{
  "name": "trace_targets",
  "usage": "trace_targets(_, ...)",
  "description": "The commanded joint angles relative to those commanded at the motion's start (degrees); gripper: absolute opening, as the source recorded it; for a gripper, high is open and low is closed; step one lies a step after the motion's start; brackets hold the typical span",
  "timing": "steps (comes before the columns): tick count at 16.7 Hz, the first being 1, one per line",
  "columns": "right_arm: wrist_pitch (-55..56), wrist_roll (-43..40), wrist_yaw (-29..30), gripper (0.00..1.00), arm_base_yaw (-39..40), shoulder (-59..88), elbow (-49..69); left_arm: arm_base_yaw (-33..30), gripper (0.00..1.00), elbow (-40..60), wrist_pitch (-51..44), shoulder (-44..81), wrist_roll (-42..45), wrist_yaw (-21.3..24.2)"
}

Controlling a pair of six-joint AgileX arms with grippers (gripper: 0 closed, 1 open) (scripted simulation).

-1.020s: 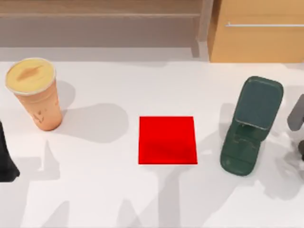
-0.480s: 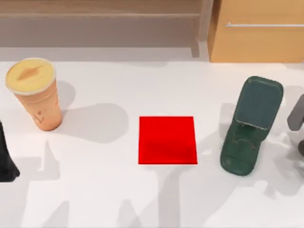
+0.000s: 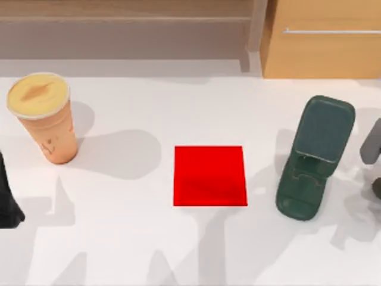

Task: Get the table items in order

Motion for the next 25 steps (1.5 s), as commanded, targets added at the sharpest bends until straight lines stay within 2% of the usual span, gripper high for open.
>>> trace_targets(5,-3.3,0.5,-0.4,0.0,-0.1,-2.2,2.4,0.0,1.0,0.0,0.0,0.0,0.0,0.0)
trace_targets(12,-21.7,0.1,-0.2,0.0,-0.4,-8.2,12.8,0.0,1.0,0.0,0.0,0.0,0.0,0.0)
trace_targets(19,-23.3,0.3,-0.3,0.0,-0.1,-9.2,14.3,0.0,1.0,0.0,0.0,0.0,0.0,0.0)
trace_targets(22,-23.3,3.5,0.0,0.0,0.4,-8.3,17.8,0.0,1.0,0.0,0.0,0.0,0.0,0.0)
trace_targets(25,-23.4,11.2,0.3,0.0,2.7,-6.0,26.4,0.0,1.0,0.0,0.0,0.0,0.0,0.0)
